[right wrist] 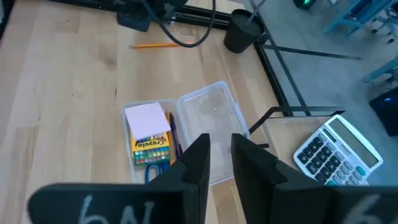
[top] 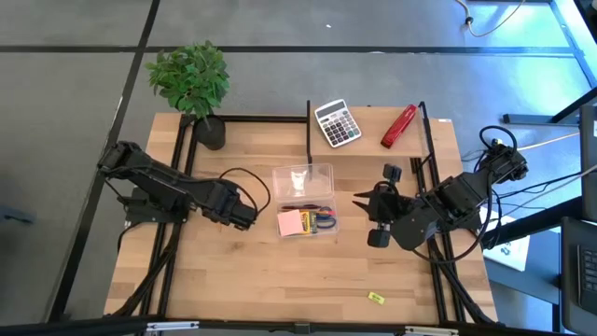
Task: Pack school essentials
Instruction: Put the orange pencil with the orange eraser into the transparent supply box
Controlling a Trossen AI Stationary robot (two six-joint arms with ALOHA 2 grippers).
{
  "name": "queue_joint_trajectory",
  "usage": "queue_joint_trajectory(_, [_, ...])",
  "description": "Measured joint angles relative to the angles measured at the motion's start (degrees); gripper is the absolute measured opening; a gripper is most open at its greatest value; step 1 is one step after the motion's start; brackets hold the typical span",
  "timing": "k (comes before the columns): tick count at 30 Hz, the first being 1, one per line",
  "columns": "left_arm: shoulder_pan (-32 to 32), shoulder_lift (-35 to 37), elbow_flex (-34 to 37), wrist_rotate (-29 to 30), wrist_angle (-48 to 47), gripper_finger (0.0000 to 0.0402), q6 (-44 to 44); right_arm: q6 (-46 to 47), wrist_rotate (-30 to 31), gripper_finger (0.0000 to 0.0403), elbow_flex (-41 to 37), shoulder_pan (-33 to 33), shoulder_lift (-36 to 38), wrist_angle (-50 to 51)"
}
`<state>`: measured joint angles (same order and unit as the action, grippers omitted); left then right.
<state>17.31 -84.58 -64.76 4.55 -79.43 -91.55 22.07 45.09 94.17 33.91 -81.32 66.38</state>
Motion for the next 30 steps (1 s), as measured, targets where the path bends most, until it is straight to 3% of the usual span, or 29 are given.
queue_joint_trajectory(19, [-0.3, 0.0, 1.0, -0.6, 2.1, 0.0069, -2.8, 0.0, -17.8, 0.0069, 0.0, 0.0, 0.0, -0.6])
queue_joint_trajectory(30, [1.1, 0.0, 1.0, -0.6, 5.2, 0.0069, -4.4, 0.0, -19.8, 0.0069, 0.0, 0.0, 0.0, -0.6])
